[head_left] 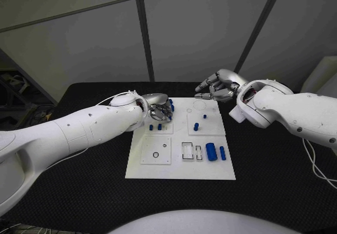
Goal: Assemble the parts on the task board
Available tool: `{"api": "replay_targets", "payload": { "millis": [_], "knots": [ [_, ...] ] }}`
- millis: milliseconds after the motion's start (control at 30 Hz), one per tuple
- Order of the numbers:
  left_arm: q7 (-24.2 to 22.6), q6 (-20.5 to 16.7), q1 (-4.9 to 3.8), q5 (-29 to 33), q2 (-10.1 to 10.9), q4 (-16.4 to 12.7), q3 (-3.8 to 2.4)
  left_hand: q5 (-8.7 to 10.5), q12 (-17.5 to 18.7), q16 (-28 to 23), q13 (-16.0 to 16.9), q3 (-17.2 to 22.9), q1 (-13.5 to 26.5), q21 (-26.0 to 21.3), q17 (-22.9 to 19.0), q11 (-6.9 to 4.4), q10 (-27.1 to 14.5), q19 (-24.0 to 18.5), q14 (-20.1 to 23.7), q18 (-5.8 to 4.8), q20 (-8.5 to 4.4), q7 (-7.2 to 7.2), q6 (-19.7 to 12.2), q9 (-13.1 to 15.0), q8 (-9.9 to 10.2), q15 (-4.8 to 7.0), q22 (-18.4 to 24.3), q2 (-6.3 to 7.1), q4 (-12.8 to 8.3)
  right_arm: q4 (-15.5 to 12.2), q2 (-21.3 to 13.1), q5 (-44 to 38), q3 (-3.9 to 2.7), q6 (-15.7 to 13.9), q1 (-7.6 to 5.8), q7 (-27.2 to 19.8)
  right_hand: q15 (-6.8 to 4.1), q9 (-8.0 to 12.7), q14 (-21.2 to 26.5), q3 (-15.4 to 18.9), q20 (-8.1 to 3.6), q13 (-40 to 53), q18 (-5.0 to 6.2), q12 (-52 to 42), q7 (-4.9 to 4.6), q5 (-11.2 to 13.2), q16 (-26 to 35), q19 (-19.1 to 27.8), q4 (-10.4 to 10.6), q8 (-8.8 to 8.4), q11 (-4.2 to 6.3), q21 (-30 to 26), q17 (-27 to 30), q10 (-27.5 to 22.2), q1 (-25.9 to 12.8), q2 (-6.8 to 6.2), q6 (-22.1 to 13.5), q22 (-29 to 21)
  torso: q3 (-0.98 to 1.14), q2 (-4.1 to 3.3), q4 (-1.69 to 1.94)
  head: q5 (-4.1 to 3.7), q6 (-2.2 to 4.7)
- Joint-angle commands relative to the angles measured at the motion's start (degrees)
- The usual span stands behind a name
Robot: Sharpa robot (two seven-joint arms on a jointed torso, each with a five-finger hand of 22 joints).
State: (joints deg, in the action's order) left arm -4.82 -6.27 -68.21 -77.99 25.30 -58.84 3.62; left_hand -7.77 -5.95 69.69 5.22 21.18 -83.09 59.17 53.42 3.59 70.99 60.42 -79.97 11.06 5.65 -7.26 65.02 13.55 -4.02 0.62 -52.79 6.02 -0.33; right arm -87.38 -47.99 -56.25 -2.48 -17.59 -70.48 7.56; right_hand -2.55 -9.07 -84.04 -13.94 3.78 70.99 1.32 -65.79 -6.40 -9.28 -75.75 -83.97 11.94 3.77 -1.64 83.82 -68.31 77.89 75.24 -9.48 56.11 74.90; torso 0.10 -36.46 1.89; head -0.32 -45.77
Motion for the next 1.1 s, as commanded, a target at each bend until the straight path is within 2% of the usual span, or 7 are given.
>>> {"api": "replay_targets", "payload": {
  "millis": [33, 100, 200, 333, 667, 867, 1100],
  "knots": [
    [-0.92, -2.07, -0.14, 2.04, 0.80, -1.37, -1.08, -0.28, -0.16, 0.30, -0.08, 0.00, 0.73, 0.51, 0.16, -0.02, 0.43, 0.63, -0.35, -1.93, 0.05, 0.06, 0.39, 0.05, -0.25, 0.06, -0.19, 0.04, -0.33, 0.11, -0.05, -0.15, -0.04, 0.17, -0.11, -0.59, -0.14, -0.06, -1.51, -0.09, -0.07, 0.06, 0.51, -0.19, 0.01, -0.32, 0.03, -1.86, 0.23, 0.05, 0.07, 0.16, -0.05, 0.14, -0.09, 0.19, 0.39, 8.48, 0.00, 0.01, 0.05, 0.00, 0.15],
    [-0.88, -2.28, -0.11, 2.39, 1.29, -1.97, -1.87, -0.29, -0.15, 0.35, -0.09, -0.01, 0.75, 0.62, 0.22, -0.02, 0.42, 0.73, -0.40, -1.95, 0.05, 0.05, 0.40, 0.04, -0.24, 0.06, -0.31, 0.04, -0.34, 0.17, -0.04, -0.15, -0.04, 0.20, -0.10, -0.60, -0.14, -0.06, -1.51, -0.09, -0.07, 0.06, 0.51, -0.19, 0.01, -0.32, 0.03, -1.86, 0.23, 0.05, 0.07, 0.16, -0.05, 0.14, -0.09, 0.19, 0.39, 8.48, -0.05, 0.00, 0.10, 0.00, 0.37],
    [-0.69, -2.17, -0.02, 2.65, 2.07, -2.76, -2.79, -0.29, -0.15, 0.35, -0.09, -0.01, 0.75, 0.62, 0.22, -0.02, 0.42, 0.73, -0.40, -1.95, 0.05, 0.05, 0.40, 0.04, -0.24, 0.06, -0.31, 0.04, -0.34, 0.21, -0.04, -0.15, -0.04, 0.25, -0.10, -0.62, -0.14, -0.06, -1.51, -0.09, -0.07, 0.06, 0.51, -0.19, 0.01, -0.32, 0.03, -1.86, 0.23, 0.05, 0.07, 0.16, -0.05, 0.14, -0.09, 0.19, 0.39, 8.48, -0.02, 0.00, -0.04, 0.24, 0.50],
    [-0.25, -1.67, 0.06, 3.03, 3.57, -3.88, -3.42, -0.31, -0.13, 0.33, -0.11, -0.02, 0.80, 0.68, 0.11, 0.00, 0.41, 0.80, -0.41, -1.96, 0.05, 0.03, 0.42, 0.02, -0.22, 0.06, -0.37, 0.06, -0.36, 0.21, -0.17, -0.15, -0.04, 0.27, -0.10, -0.61, -0.14, -0.06, -1.51, -0.09, -0.07, 0.06, 0.51, -0.19, 0.01, -0.32, 0.03, -1.86, 0.23, 0.05, 0.07, 0.16, -0.05, 0.14, -0.09, 0.19, 0.39, 8.48, 0.05, 0.04, -0.05, 0.30, 0.46],
    [1.55, 1.03, 0.15, 3.44, 7.06, -5.10, -3.72, -0.21, -0.06, 0.27, -0.18, -0.08, 0.96, 0.69, -0.14, 0.04, 0.34, 0.83, -0.42, -1.96, 0.06, 0.01, 0.45, -0.04, -0.15, 0.03, -0.35, 0.13, -0.39, 0.19, -0.53, -0.15, -0.04, 0.27, -0.10, -0.55, -0.14, -0.06, -1.51, -0.09, -0.07, 0.06, 0.51, -0.19, 0.01, -0.32, 0.03, -1.86, 0.23, 0.05, 0.07, 0.16, -0.05, 0.14, -0.09, 0.19, 0.39, 8.48, 0.06, -0.05, -0.08, 0.46, 0.49],
    [2.01, 1.83, 0.37, 3.47, 7.71, -4.87, -3.72, -0.20, -0.05, 0.26, -0.19, -0.08, 0.98, 0.69, -0.17, 0.05, 0.32, 0.83, -0.42, -1.96, 0.06, 0.00, 0.44, -0.05, -0.14, 0.03, -0.35, 0.14, -0.39, 0.26, -0.43, -0.15, -0.04, 0.30, -0.09, -0.58, -0.14, -0.06, -1.51, -0.09, -0.07, 0.06, 0.51, -0.19, 0.01, -0.32, 0.03, -1.86, 0.23, 0.05, 0.07, 0.16, -0.05, 0.14, -0.09, 0.19, 0.39, 8.48, 0.04, -0.09, -0.21, 0.66, 0.33],
    [2.38, 2.48, 0.63, 3.48, 7.92, -4.61, -3.72, -0.12, 0.03, 0.14, -0.26, -0.09, 1.05, 0.65, -0.44, 0.08, 0.22, 0.80, -0.36, -1.95, 0.07, -0.03, 0.38, -0.11, -0.05, 0.00, -0.30, 0.17, -0.42, 0.30, -0.37, -0.15, -0.03, 0.32, -0.09, -0.59, -0.14, -0.06, -1.51, -0.09, -0.07, 0.06, 0.51, -0.19, 0.01, -0.32, 0.03, -1.86, 0.23, 0.05, 0.07, 0.16, -0.05, 0.14, -0.09, 0.19, 0.39, 8.48, 0.07, -0.07, -0.18, 0.65, 0.26]
  ]
}}
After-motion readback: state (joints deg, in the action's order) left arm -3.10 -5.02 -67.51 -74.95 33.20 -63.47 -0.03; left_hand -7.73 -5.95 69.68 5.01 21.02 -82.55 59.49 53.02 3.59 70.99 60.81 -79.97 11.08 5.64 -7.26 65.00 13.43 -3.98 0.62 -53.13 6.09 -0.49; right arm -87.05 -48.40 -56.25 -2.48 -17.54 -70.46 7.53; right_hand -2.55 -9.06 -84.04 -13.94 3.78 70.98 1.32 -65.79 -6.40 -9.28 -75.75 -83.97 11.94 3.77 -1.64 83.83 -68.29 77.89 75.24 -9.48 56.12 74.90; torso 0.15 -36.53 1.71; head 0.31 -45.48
